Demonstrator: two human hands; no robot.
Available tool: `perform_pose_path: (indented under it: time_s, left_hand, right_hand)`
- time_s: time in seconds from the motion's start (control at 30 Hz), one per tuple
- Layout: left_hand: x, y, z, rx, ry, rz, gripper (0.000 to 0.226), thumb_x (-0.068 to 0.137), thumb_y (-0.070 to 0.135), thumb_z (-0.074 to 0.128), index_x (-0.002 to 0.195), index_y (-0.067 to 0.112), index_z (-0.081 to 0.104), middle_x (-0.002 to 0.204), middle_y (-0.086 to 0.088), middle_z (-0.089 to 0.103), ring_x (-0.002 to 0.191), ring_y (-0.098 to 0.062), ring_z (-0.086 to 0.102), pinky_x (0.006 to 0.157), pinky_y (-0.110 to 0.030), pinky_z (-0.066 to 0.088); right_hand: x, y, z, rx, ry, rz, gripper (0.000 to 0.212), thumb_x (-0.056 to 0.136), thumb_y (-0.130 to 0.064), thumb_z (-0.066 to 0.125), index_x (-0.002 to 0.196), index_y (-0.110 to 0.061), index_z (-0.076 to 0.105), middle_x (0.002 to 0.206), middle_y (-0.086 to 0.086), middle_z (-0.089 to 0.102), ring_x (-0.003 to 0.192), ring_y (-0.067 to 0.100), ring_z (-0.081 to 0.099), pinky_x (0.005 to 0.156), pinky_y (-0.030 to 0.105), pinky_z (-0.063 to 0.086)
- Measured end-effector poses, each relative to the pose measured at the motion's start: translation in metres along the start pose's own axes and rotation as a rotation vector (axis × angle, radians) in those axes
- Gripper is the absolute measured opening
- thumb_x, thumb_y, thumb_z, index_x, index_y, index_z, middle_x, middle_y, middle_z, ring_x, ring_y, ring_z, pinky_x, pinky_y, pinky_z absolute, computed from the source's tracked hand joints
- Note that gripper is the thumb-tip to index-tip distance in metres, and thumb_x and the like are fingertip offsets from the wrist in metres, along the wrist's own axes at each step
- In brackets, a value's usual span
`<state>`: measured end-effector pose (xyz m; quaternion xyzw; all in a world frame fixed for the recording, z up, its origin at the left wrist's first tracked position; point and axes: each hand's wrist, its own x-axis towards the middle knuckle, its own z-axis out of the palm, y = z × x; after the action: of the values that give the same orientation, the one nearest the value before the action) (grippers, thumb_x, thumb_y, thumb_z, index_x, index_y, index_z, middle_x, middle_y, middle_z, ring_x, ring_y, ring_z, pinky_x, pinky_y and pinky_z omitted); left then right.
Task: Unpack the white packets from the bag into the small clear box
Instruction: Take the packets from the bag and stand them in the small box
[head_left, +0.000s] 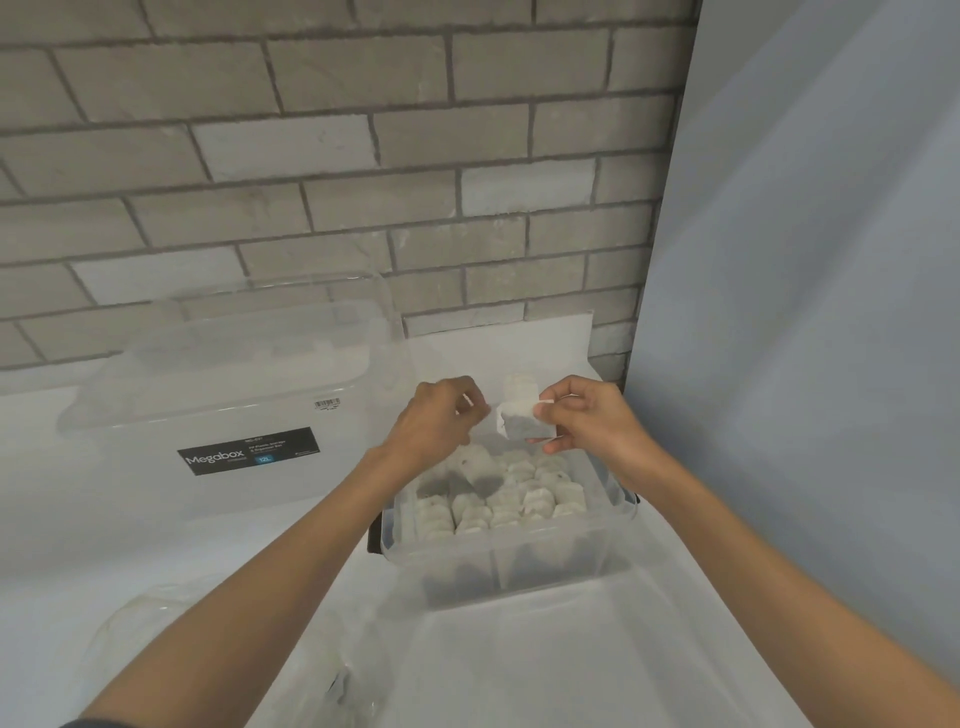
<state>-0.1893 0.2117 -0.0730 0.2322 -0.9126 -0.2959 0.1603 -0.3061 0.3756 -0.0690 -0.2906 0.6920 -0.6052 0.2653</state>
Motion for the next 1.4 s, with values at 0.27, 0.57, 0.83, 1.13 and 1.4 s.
perform_pose_path:
  time_s: [0.27,0.57,0.83,1.13,1.4]
  left_hand:
    - [-0.003,0.022,-0.018,-0.371,0.033,-0.008,0.016,0.092,0.030,0.061,0.100,0.018,0.067,0.093,0.001,0.069,0.069,-0.015,0.070,0.062,-0.025,0.055]
    - [0.006,0.029,-0.025,-0.255,0.013,0.089,0.010,0.085,0.022,0.070,0.095,0.020,0.071,0.084,0.006,0.070,0.066,-0.003,0.062,0.059,-0.007,0.041]
    - [0.012,0.030,-0.028,-0.178,-0.003,0.105,0.006,0.085,0.013,0.071,0.091,0.011,0.072,0.081,-0.004,0.070,0.064,-0.012,0.064,0.056,-0.009,0.047]
    - [0.015,0.019,0.014,0.092,-0.232,0.176,0.017,0.088,-0.003,0.060,0.098,0.005,0.070,0.085,-0.004,0.067,0.069,-0.012,0.063,0.065,-0.012,0.050]
    - [0.021,0.009,0.045,0.374,-0.236,0.240,0.024,0.088,-0.007,0.053,0.101,0.006,0.068,0.103,-0.011,0.066,0.091,-0.026,0.063,0.082,-0.033,0.052]
  right_hand:
    - [0.001,0.000,0.007,-0.013,0.001,-0.008,0.007,0.085,-0.005,0.070,0.087,-0.009,0.065,0.072,0.004,0.060,0.046,0.003,0.055,0.073,0.042,0.059]
    - [-0.002,-0.002,0.007,-0.020,-0.043,-0.032,0.008,0.085,-0.007,0.070,0.092,-0.008,0.066,0.059,-0.007,0.062,0.053,0.006,0.054,0.068,0.037,0.060]
    - [-0.004,-0.008,-0.007,-0.078,0.015,-0.041,0.006,0.087,-0.005,0.067,0.089,-0.010,0.065,0.076,0.006,0.070,0.059,0.019,0.070,0.050,0.021,0.051]
    - [-0.005,-0.010,-0.032,0.206,0.103,0.022,0.028,0.083,0.004,0.068,0.109,-0.005,0.063,0.088,0.014,0.067,0.072,0.022,0.071,0.064,0.026,0.059]
    - [-0.011,-0.010,-0.035,0.256,0.070,0.069,0.015,0.087,0.008,0.058,0.099,0.005,0.066,0.097,0.021,0.068,0.078,0.024,0.073,0.067,0.030,0.061]
